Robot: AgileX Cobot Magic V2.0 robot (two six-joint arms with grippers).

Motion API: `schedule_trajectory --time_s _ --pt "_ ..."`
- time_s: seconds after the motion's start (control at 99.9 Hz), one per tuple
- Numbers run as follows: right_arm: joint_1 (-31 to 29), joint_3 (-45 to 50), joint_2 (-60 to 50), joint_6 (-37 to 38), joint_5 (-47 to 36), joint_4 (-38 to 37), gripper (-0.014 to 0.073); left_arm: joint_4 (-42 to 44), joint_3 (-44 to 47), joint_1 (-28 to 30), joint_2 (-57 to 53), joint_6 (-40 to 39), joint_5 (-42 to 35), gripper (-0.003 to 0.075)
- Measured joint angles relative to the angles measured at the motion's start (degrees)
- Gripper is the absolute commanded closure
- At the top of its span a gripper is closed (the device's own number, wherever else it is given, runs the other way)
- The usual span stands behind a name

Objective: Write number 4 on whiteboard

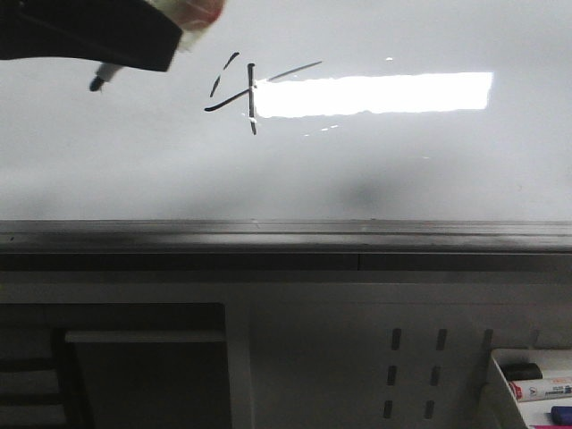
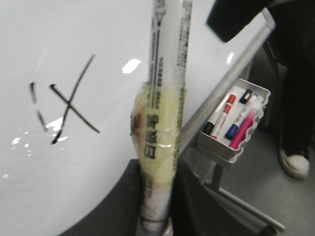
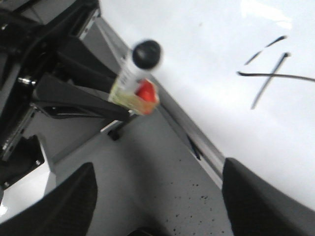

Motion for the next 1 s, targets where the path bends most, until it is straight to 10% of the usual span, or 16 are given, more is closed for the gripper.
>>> schedule_trajectory --time_s 0.35,1.001 --pt "-7.6 6.96 -9.54 1.53 2.69 -0.24 0.0127 -18.8 4.3 1.05 -4.18 -0.49 -24.93 0.0741" --pt "-7.6 8.85 -10.08 1.65 4.48 -0.14 0.0127 -19.46 -6.39 1.05 15.3 -0.6 -27.4 0.0703"
